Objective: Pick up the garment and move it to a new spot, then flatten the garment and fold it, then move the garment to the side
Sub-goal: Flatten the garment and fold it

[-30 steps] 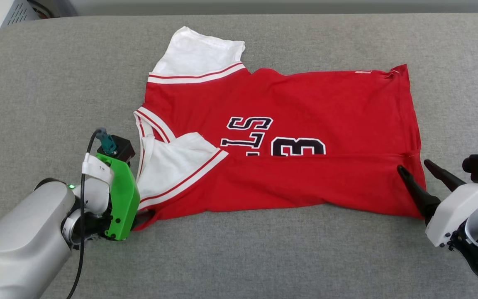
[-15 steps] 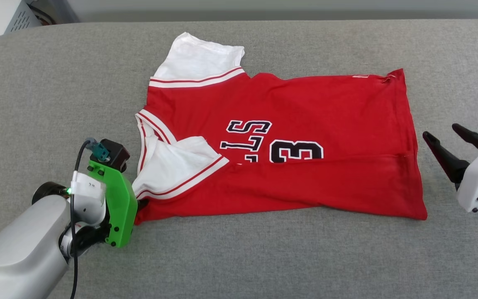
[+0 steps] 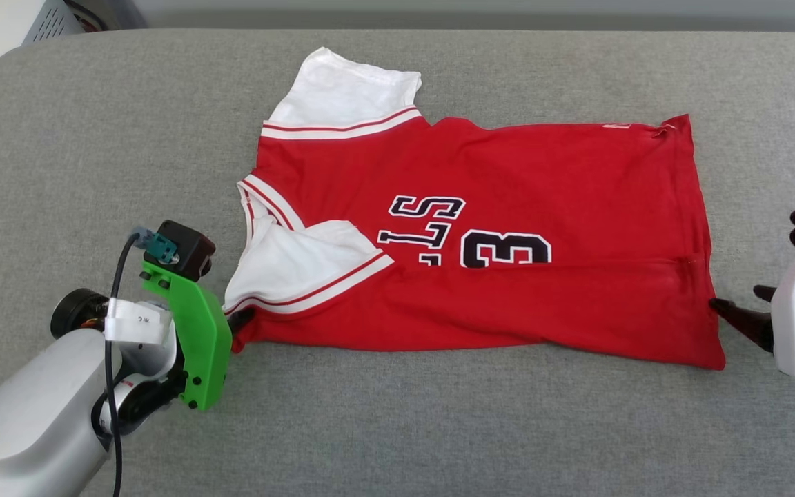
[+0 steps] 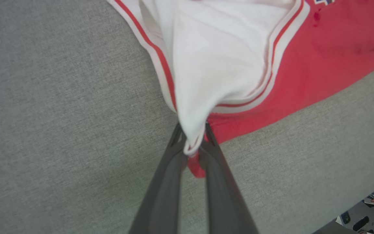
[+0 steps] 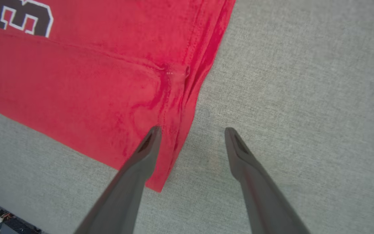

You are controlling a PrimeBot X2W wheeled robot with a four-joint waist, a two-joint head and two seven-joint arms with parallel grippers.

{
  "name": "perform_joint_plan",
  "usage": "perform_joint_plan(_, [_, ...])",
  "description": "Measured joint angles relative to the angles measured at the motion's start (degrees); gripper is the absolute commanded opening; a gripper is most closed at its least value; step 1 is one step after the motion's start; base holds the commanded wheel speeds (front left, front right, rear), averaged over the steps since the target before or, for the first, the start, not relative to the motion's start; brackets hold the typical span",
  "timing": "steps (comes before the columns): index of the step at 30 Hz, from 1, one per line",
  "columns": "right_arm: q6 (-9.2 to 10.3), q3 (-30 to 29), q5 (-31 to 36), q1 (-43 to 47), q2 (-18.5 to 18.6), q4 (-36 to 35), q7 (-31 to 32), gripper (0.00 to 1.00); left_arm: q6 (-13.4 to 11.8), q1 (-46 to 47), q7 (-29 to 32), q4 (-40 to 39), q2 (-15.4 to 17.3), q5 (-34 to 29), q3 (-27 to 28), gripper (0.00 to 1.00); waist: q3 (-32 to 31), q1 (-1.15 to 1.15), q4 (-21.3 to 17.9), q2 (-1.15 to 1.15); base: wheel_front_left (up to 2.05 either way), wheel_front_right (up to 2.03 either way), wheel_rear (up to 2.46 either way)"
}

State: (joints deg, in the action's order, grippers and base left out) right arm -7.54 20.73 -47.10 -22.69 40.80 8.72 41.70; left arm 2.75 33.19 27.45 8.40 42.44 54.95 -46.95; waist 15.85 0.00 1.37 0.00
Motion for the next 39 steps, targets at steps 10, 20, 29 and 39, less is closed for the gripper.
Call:
perform_joint_plan(10, [0.03, 3.56, -0.14, -1.01, -5.93, 10.95, -2.26, 1.0, -0.47, -0.24, -1.33, 0.55, -0.75, -0.37, -0.42, 0.0, 2.13, 0.0, 1.11, 0.0, 0.0, 0.0, 0.0])
perform_joint_plan(20, [0.02, 6.45, -1.74, -2.1, -5.01, 11.09, -11.69, 0.0, -0.48, -3.06, -4.23, 2.07, -0.36, 0.2, 0.35, 0.0, -0.42, 0.0, 0.36, 0.0, 0.0, 0.0, 0.0])
perform_joint_plan(29, [0.01, 5.14, -3.66, 3.36, -1.04, 3.15, -14.62, 0.0, -3.24, -7.28, -4.7, -3.89, 2.91, 1.11, 1.02, 0.0, -4.7, 0.0, -0.5, 0.0, 0.0, 0.0, 0.0])
perform_joint_plan(39, [0.01, -1.98, -3.16, 15.14, -0.13, -4.48, -14.68, 0.0, -7.99, -14.78, -5.04, -13.97, 7.0, 1.81, 0.62, 0.0, -6.55, 0.0, -1.61, 0.0, 0.0, 0.0, 0.0])
